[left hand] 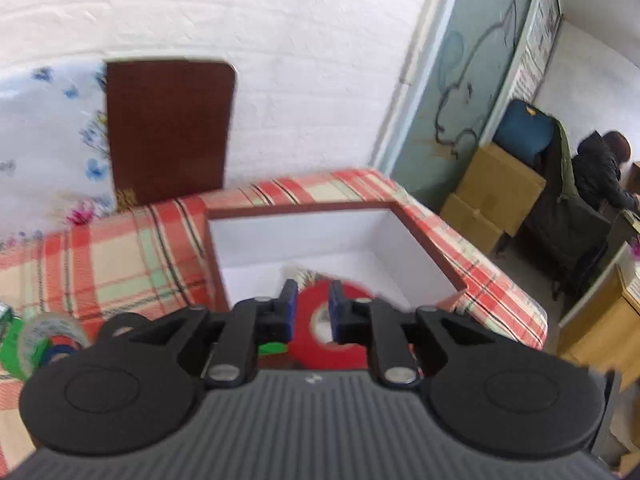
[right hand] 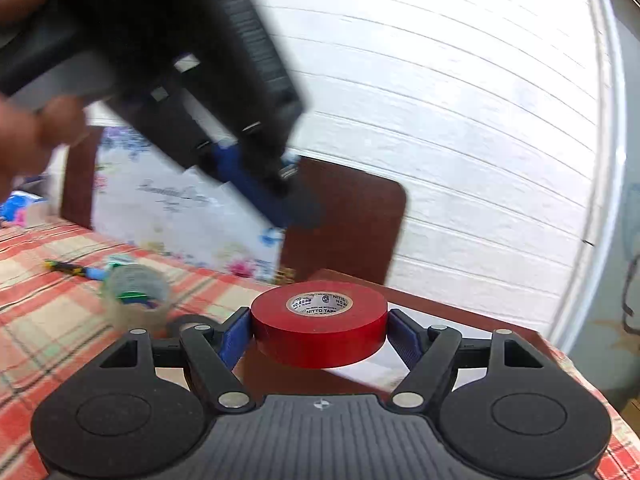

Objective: Organize objects
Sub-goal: 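Carry the red tape roll into the brown box and open the right gripper, then grasp the clear packing-tape roll by its rim with the right gripper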

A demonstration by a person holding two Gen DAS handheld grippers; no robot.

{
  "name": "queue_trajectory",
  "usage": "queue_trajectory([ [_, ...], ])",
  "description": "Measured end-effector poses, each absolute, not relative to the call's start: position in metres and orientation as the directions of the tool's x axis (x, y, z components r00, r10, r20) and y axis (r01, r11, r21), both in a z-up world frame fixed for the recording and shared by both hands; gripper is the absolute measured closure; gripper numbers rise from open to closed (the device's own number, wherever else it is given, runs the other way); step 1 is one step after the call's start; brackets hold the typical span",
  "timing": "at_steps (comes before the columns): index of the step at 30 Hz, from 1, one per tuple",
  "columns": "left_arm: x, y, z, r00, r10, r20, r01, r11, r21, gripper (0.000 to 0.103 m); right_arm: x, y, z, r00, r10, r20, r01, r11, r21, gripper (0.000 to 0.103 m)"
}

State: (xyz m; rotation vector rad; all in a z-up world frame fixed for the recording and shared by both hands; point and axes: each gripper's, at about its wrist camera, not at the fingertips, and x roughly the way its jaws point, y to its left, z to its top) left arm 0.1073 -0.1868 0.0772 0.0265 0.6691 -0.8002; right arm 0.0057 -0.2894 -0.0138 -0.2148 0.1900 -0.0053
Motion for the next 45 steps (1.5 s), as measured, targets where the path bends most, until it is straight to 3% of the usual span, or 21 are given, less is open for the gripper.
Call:
queue_trajectory([
  [1, 0.109, -0.194, 0.076, 0.497, -0.650, -0.575, 0.678, 0.704, -0.211, 0.060, 0.008, -0.298, -0.012, 0.982, -0.040, -0.185, 0.001, 0.978, -0.206, 0.032],
  [3, 0.108, -0.210, 0.072, 0.494, -0.639, -0.589, 0.685, 0.704, -0.189, 0.038, 0.013, -0.314, -0.009, 0.981, -0.067, -0.182, 0.032, 0.982, -0.186, 0.032],
  [4, 0.111, -0.215, 0.069, 0.483, -0.642, -0.595, 0.692, 0.697, -0.190, 0.037, 0.019, -0.328, -0.011, 0.981, -0.073, -0.181, 0.042, 0.985, -0.170, 0.032],
  [6, 0.121, -0.229, 0.061, 0.448, -0.643, -0.622, 0.697, 0.686, -0.208, 0.041, 0.022, -0.342, -0.012, 0.982, -0.074, -0.177, 0.049, 0.989, -0.140, 0.032],
  [10, 0.143, -0.251, 0.050, 0.428, -0.634, -0.645, 0.688, 0.691, -0.223, 0.074, 0.036, -0.360, -0.018, 0.974, -0.121, -0.191, 0.100, 0.988, -0.119, 0.032],
  [12, 0.158, -0.258, 0.040, 0.405, -0.620, -0.672, 0.672, 0.700, -0.241, 0.084, 0.045, -0.372, -0.024, 0.963, -0.151, -0.222, 0.133, 0.987, -0.095, 0.028],
  [15, 0.168, -0.254, 0.032, 0.370, -0.629, -0.684, 0.634, 0.709, -0.309, 0.078, 0.048, -0.376, -0.029, 0.948, -0.174, -0.266, 0.156, 0.984, -0.090, 0.028],
  [19, 0.145, -0.242, 0.041, 0.441, -0.617, -0.652, 0.667, 0.711, -0.222, 0.076, 0.025, -0.360, -0.032, 0.963, -0.176, -0.204, 0.168, 0.984, -0.057, 0.027],
  [23, 0.128, -0.216, 0.050, 0.463, -0.631, -0.622, 0.664, 0.712, -0.228, 0.076, 0.006, -0.339, -0.030, 0.972, -0.164, -0.170, 0.164, 0.986, -0.015, 0.027],
  [26, 0.112, -0.190, 0.054, 0.512, -0.630, -0.584, 0.649, 0.729, -0.217, 0.063, -0.017, -0.328, -0.021, 0.979, -0.142, -0.144, 0.147, 0.989, 0.020, 0.027],
  [30, 0.097, -0.147, 0.052, 0.571, -0.602, -0.559, 0.608, 0.767, -0.205, 0.061, -0.023, -0.302, -0.022, 0.985, -0.085, -0.150, 0.089, 0.996, 0.019, 0.027],
  [34, 0.094, -0.096, 0.036, 0.608, -0.545, -0.578, 0.536, 0.818, -0.208, 0.061, -0.013, -0.274, -0.026, 0.980, 0.003, -0.197, 0.001, 1.000, 0.019, 0.027],
  [40, 0.096, -0.026, -0.019, 0.678, -0.339, -0.652, 0.382, 0.920, -0.082, 0.061, 0.003, -0.234, -0.043, 0.938, 0.109, -0.330, -0.100, 0.994, 0.046, 0.028],
  [45, 0.105, 0.034, -0.057, 0.712, -0.224, -0.666, 0.245, 0.968, -0.064, 0.057, 0.027, -0.202, -0.057, 0.895, 0.178, -0.408, -0.179, 0.983, 0.035, 0.028],
])
